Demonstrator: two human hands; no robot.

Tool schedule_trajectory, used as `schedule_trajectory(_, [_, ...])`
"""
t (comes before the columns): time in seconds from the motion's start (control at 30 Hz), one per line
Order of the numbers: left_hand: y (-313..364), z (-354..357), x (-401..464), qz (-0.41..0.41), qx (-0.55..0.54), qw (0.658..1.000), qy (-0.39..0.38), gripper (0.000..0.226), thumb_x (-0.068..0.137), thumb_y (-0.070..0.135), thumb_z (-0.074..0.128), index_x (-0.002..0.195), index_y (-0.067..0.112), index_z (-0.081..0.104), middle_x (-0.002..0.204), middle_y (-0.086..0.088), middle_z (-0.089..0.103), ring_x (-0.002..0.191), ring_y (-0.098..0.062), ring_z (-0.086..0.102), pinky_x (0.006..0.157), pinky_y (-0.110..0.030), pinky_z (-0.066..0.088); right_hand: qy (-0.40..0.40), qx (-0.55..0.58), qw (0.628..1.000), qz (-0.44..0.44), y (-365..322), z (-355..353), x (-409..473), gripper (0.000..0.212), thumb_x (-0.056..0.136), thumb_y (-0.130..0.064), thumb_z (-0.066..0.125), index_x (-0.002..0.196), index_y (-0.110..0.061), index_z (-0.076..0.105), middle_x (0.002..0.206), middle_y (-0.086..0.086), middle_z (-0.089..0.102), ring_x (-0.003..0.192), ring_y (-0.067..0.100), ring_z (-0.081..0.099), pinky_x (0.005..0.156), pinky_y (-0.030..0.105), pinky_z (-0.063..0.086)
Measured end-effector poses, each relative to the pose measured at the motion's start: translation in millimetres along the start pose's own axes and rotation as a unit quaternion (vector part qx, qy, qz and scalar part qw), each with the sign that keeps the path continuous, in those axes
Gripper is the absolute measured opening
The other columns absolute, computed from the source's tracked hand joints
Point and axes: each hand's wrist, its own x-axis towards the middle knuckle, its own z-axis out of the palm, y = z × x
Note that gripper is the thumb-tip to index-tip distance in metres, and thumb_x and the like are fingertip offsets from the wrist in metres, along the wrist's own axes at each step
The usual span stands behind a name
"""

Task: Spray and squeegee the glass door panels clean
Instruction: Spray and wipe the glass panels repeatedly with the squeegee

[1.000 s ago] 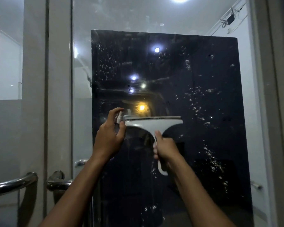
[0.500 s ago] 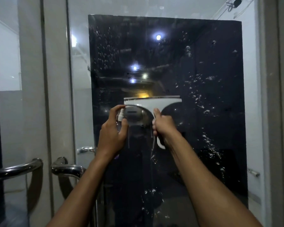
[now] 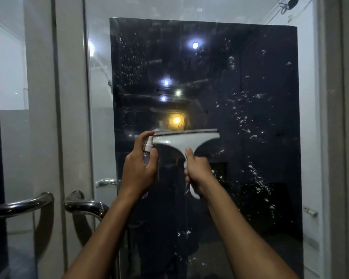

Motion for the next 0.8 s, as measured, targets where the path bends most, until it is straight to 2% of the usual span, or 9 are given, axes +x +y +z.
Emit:
schedule_trajectory(0.1, [-3.3, -0.7, -5.1, -0.002, 0.004, 1.0, 0.003, 0.036, 0.102, 0.018, 0.052, 0.134, 0.034, 0.046, 0.08, 0.003, 0.066, 0.057, -0.016, 0.062, 0.052, -0.043, 0.056, -0.006, -0.007, 1.0, -0.015, -24.4, 1.5, 7.6, 0.053, 0.102, -0.05, 0.041, 0.068, -0.012, 0.053, 0.056, 0.001, 0.05, 0.042, 0.011, 0.046, 0.039, 0.018, 0.039])
schedule_trajectory(0.23, [-7.0, -0.8, -13.5, -0.01, 0.009, 1.0, -0.003, 0.037, 0.102, 0.019, 0.052, 0.133, 0.038, 0.045, 0.076, -0.003, 0.064, 0.058, -0.022, 0.061, 0.054, -0.052, 0.053, -0.008, -0.002, 1.0, 0.017, 31.3, 7.4, -12.2, 0.056, 0.102, -0.049, 0.043, 0.061, -0.012, 0.05, 0.052, 0.004, 0.047, 0.034, 0.01, 0.042, 0.041, 0.023, 0.036])
schedule_trajectory(0.33, [-6.2, -1.7, -13.3, -0.007, 0.019, 1.0, -0.01, 0.037, 0.102, 0.019, 0.052, 0.134, 0.036, 0.045, 0.08, -0.004, 0.065, 0.061, -0.024, 0.061, 0.056, -0.05, 0.053, -0.021, -0.016, 0.998, 0.056, 63.8, 5.4, -32.6, 0.056, 0.101, -0.052, 0.043, 0.061, -0.013, 0.049, 0.051, 0.002, 0.046, 0.036, 0.012, 0.042, 0.039, 0.021, 0.037])
schedule_trajectory(0.5, [-6.6, -4.4, -1.4, -0.004, 0.019, 1.0, -0.009, 0.037, 0.103, 0.019, 0.052, 0.134, 0.035, 0.045, 0.081, 0.002, 0.066, 0.057, -0.018, 0.062, 0.053, -0.046, 0.055, -0.007, -0.027, 1.0, 0.01, 7.6, 3.2, 0.1, 0.055, 0.102, -0.051, 0.041, 0.064, -0.012, 0.052, 0.054, 0.004, 0.051, 0.037, 0.013, 0.046, 0.046, 0.023, 0.038])
schedule_trajectory(0.63, [-9.1, -5.6, -0.9, 0.005, 0.03, 1.0, -0.004, 0.036, 0.103, 0.019, 0.052, 0.133, 0.036, 0.044, 0.077, -0.002, 0.064, 0.056, -0.022, 0.061, 0.051, -0.049, 0.054, -0.009, -0.003, 1.0, -0.015, -30.3, 5.0, 22.1, 0.055, 0.102, -0.053, 0.041, 0.065, -0.013, 0.051, 0.054, 0.002, 0.05, 0.036, 0.01, 0.045, 0.044, 0.021, 0.039])
schedule_trajectory(0.8, [-14.6, -7.3, -10.1, -0.013, 0.023, 1.0, -0.012, 0.037, 0.103, 0.02, 0.051, 0.133, 0.041, 0.043, 0.077, -0.005, 0.064, 0.059, -0.026, 0.062, 0.053, -0.052, 0.054, -0.012, -0.031, 0.998, 0.049, 61.1, 14.9, -23.1, 0.059, 0.101, -0.054, 0.041, 0.061, -0.012, 0.05, 0.051, 0.005, 0.048, 0.033, 0.012, 0.043, 0.04, 0.023, 0.037])
